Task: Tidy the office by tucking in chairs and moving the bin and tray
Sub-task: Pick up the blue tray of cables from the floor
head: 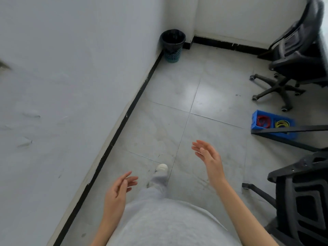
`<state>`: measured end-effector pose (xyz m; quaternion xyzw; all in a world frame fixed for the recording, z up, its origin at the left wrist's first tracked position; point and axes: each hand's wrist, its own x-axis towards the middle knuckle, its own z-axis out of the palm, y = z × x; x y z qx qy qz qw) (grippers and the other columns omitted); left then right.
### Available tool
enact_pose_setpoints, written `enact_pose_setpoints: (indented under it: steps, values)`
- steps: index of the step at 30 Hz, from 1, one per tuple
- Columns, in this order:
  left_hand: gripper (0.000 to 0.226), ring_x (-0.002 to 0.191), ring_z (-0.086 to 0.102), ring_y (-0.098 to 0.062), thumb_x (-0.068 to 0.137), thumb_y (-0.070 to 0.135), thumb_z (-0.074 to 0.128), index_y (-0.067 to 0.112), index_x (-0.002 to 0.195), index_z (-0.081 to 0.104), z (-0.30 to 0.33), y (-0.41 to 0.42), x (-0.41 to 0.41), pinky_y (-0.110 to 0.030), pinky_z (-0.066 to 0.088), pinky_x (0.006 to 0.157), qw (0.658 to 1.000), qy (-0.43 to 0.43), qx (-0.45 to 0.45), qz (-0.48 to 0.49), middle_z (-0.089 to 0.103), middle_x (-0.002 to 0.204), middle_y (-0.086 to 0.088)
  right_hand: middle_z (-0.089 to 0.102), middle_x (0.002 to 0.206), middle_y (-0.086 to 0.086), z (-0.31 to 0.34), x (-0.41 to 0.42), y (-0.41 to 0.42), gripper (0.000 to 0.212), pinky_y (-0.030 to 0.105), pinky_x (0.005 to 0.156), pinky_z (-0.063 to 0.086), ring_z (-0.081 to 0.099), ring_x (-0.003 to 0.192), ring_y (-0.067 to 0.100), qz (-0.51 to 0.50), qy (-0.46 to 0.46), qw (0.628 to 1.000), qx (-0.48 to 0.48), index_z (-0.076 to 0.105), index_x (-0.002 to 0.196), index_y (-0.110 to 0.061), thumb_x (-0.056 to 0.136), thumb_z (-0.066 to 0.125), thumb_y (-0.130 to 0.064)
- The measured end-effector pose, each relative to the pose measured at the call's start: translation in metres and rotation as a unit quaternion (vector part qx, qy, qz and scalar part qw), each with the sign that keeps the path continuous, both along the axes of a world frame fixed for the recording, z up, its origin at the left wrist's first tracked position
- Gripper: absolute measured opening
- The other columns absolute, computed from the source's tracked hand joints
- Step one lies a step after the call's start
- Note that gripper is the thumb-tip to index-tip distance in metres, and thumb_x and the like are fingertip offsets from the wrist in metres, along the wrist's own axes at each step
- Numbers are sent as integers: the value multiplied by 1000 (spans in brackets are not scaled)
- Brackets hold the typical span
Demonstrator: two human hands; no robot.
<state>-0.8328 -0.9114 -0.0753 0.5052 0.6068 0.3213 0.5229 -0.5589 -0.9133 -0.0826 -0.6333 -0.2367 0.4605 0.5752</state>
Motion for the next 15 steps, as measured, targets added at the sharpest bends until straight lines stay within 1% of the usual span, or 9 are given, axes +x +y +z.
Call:
enact_pose_setpoints:
  steps: [2, 5, 7, 10, 13, 15]
  values:
    - [35, 84, 68, -9, 97, 2, 36, 25, 104, 61, 7, 68, 30, -17, 53, 75, 999, -8, 6, -53, 72, 94, 11, 67, 104, 5, -4, 16, 29, 31, 21, 82, 52, 67, 91, 9, -44, 11, 999, -22, 62, 101, -17, 94, 39, 2]
    - [34, 85, 67, -9, 97, 2, 37, 23, 108, 61, 17, 158, 82, -17, 52, 76, 991, -11, 5, -137, 72, 93, 12, 68, 106, 5, -3, 38, 59, 29, 21, 80, 53, 66, 97, 16, -93, 16, 994, -51, 62, 103, -13, 94, 39, 2]
    - [35, 86, 67, -11, 97, 2, 37, 27, 106, 60, 23, 213, 121, -18, 53, 75, 983, -7, 6, -186, 72, 92, 14, 68, 106, 7, -3, 52, 73, 29, 20, 79, 52, 65, 99, 18, -130, 23, 989, -69, 62, 104, -12, 94, 39, 3]
    - [34, 86, 68, -10, 97, 4, 38, 29, 107, 60, 29, 289, 184, -17, 53, 75, 965, -1, 24, -260, 73, 92, 13, 68, 105, 8, -6, 83, 99, 28, 17, 76, 52, 66, 94, 14, -190, 51, 977, -83, 62, 104, -11, 93, 40, 4]
    - [32, 86, 68, -10, 97, 5, 39, 27, 108, 59, 26, 355, 254, -17, 53, 75, 952, -9, 41, -303, 73, 91, 7, 68, 105, 9, -20, 128, 138, 28, 17, 76, 52, 67, 93, 13, -239, 60, 966, -80, 61, 104, -10, 94, 40, 4]
    - [33, 86, 68, -11, 97, 3, 38, 26, 108, 59, 17, 394, 300, -18, 53, 75, 949, -7, 40, -313, 73, 90, 7, 68, 103, 9, -30, 167, 172, 28, 16, 75, 53, 66, 93, 15, -263, 66, 960, -72, 61, 102, -11, 94, 39, 4]
